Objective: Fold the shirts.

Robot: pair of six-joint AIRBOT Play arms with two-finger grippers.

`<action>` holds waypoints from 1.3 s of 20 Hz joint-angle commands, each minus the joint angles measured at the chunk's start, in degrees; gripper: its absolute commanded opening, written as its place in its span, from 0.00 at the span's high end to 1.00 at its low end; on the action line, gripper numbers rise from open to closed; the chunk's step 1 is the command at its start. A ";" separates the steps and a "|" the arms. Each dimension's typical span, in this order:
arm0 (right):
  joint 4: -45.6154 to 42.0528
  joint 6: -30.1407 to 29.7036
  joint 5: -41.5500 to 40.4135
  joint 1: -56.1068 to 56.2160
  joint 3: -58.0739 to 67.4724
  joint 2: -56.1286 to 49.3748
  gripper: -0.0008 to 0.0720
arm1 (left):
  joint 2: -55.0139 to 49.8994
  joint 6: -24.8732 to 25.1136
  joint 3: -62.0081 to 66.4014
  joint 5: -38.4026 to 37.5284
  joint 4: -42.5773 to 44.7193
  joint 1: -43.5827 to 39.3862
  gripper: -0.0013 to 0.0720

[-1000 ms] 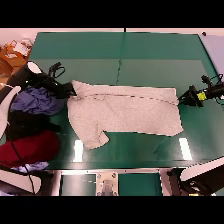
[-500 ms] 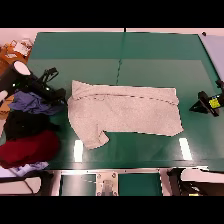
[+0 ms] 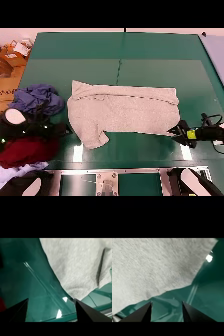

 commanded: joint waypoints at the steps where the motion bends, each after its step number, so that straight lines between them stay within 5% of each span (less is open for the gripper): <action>1: 6.36 -1.64 -9.66 1.40 -6.01 -1.90 0.41 | 2.38 -3.02 -7.17 9.94 -4.63 -6.95 0.12; 6: 7.15 -1.66 -19.58 1.84 -4.94 -5.53 0.42 | 2.25 -7.45 -9.03 17.75 -5.73 -12.35 0.12; 10: 6.91 -3.80 -17.84 1.84 -1.38 -5.57 0.44 | 2.25 -7.43 -9.27 17.27 -6.58 -12.35 0.12; 14: 6.67 -3.80 -16.06 1.84 -1.05 -5.57 0.44 | 1.40 -4.22 -15.10 29.42 -16.13 -12.35 0.12; 15: 6.43 -3.82 -16.00 1.84 -1.05 -5.57 0.44 | 0.11 -1.03 -15.76 31.80 -19.69 -12.35 0.19; 17: 5.86 -3.80 -15.96 1.84 -1.05 -5.57 0.44 | -2.16 5.95 -15.69 33.83 -26.67 -12.35 0.59; 18: 5.60 -3.82 -15.56 1.84 -1.05 -5.57 0.46 | -3.37 9.81 -15.63 33.46 -29.88 -12.33 0.88; 19: 5.55 -4.52 -15.12 1.84 -1.05 -5.57 0.58 | -3.65 12.90 -15.61 31.91 -31.01 -12.33 0.95; 21: 5.64 -6.40 -14.45 1.84 -1.03 -5.57 0.97 | -3.30 14.12 -14.49 29.73 -28.41 -11.85 0.96; 26: 4.00 -9.09 -6.54 1.81 1.77 -5.01 0.97 | 2.56 4.79 -4.17 18.45 -7.37 -11.87 0.96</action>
